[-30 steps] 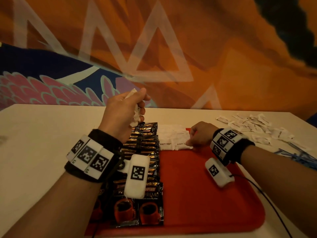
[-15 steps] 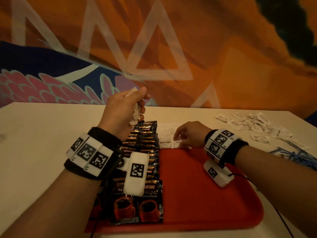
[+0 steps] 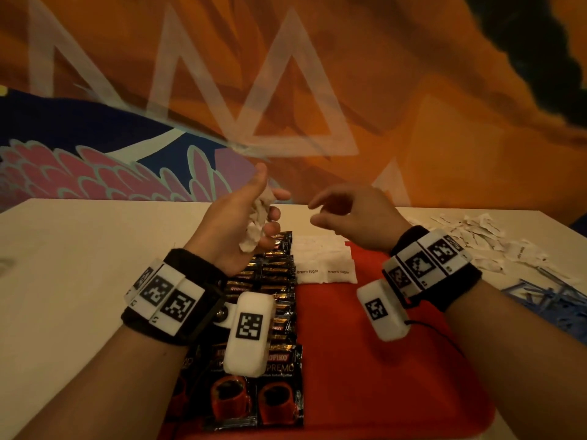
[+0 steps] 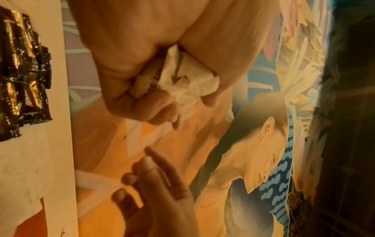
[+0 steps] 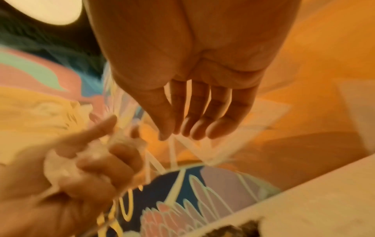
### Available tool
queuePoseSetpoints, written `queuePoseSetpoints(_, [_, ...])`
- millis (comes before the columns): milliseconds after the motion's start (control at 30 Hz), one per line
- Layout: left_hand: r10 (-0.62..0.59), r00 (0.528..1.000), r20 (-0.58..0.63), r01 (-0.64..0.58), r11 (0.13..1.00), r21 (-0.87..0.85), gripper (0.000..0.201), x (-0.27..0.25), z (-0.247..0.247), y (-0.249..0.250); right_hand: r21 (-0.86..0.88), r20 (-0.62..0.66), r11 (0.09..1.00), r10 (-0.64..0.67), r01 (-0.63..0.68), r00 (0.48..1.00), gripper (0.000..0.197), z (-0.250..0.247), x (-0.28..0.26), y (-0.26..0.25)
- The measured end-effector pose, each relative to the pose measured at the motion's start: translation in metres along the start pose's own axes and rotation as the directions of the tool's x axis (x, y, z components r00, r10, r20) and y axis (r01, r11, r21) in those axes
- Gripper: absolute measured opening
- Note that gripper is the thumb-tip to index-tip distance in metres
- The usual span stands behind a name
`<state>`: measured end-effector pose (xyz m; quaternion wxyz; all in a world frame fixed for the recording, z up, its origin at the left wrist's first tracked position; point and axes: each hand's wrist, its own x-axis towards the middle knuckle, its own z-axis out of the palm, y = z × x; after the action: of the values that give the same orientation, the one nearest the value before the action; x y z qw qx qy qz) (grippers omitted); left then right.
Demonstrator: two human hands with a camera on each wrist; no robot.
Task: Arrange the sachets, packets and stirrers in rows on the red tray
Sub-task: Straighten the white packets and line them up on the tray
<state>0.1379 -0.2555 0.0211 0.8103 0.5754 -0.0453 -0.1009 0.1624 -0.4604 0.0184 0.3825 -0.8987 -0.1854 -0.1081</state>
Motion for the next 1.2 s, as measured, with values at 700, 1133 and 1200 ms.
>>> queuePoseSetpoints(700, [0.148, 0.986, 0.081, -0.168, 0.897, 0.409, 0.040, -0.003, 0.001, -0.008, 0.353, -0.042, 0.934, -0.036, 0.048, 0.998, 0.007, 0.008, -0.010, -0.026])
queuePoseSetpoints(1133, [0.317, 0.937, -0.143, -0.283, 0.934, 0.215, 0.021, 0.000, 0.007, -0.012, 0.715, -0.138, 0.698, 0.187, -0.033, 0.973, 0.036, 0.018, -0.014, -0.029])
queuePoseSetpoints(1200, [0.308, 0.940, -0.144, -0.277, 0.940, 0.199, 0.019, 0.000, 0.006, -0.012, 0.750, -0.059, 0.659, 0.153, -0.057, 0.986, 0.027, 0.018, -0.015, -0.031])
